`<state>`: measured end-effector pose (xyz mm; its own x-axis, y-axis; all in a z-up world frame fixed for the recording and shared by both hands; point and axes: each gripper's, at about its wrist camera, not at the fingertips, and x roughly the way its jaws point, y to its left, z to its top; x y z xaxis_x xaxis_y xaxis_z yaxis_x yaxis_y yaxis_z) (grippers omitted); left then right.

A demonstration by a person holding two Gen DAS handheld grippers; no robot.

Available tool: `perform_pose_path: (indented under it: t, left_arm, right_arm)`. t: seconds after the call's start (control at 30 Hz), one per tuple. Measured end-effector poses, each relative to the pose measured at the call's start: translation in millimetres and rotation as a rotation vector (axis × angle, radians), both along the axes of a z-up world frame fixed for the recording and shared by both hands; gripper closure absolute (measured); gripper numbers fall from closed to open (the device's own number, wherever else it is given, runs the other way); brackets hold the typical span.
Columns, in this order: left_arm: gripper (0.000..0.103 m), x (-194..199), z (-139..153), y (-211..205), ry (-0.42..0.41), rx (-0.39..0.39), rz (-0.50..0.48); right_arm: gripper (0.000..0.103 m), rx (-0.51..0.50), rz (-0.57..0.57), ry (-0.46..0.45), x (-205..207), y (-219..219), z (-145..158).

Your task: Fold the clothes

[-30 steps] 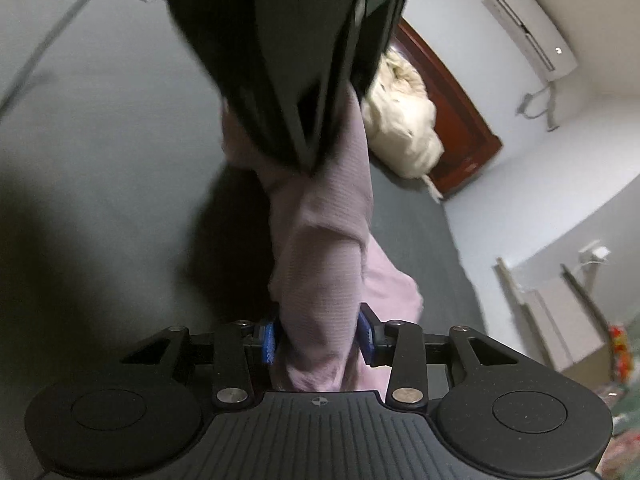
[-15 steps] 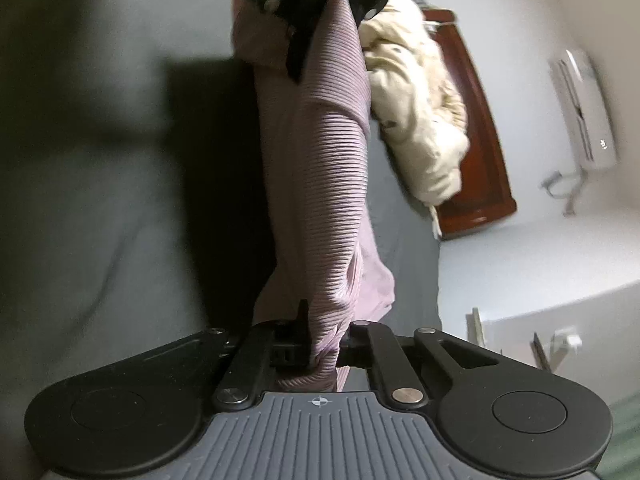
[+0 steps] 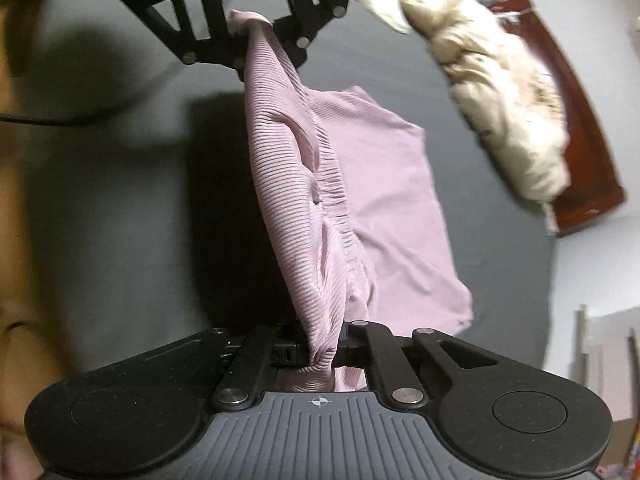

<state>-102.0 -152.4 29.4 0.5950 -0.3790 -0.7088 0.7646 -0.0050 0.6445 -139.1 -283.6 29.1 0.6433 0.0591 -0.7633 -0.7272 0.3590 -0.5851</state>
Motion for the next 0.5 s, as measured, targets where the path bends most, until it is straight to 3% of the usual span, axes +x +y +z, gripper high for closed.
perform_pose_path:
  t: [0.13, 0.3, 0.5]
  left_arm:
    - [0.092, -44.5, 5.5, 16.7, 0.093, 0.026, -0.062]
    - [0.092, -79.1, 3.4, 24.9, 0.229, 0.09, -0.14]
    - [0.091, -35.5, 21.7, 16.2, 0.385, 0.082, -0.096]
  right_arm:
    - [0.097, 0.003, 0.041, 0.14, -42.2, 10.3, 10.6]
    - [0.097, 0.009, 0.057, 0.26, -45.6, 12.8, 16.4]
    - [0.097, 0.115, 0.002, 0.462, 4.5, -0.6, 39.0]
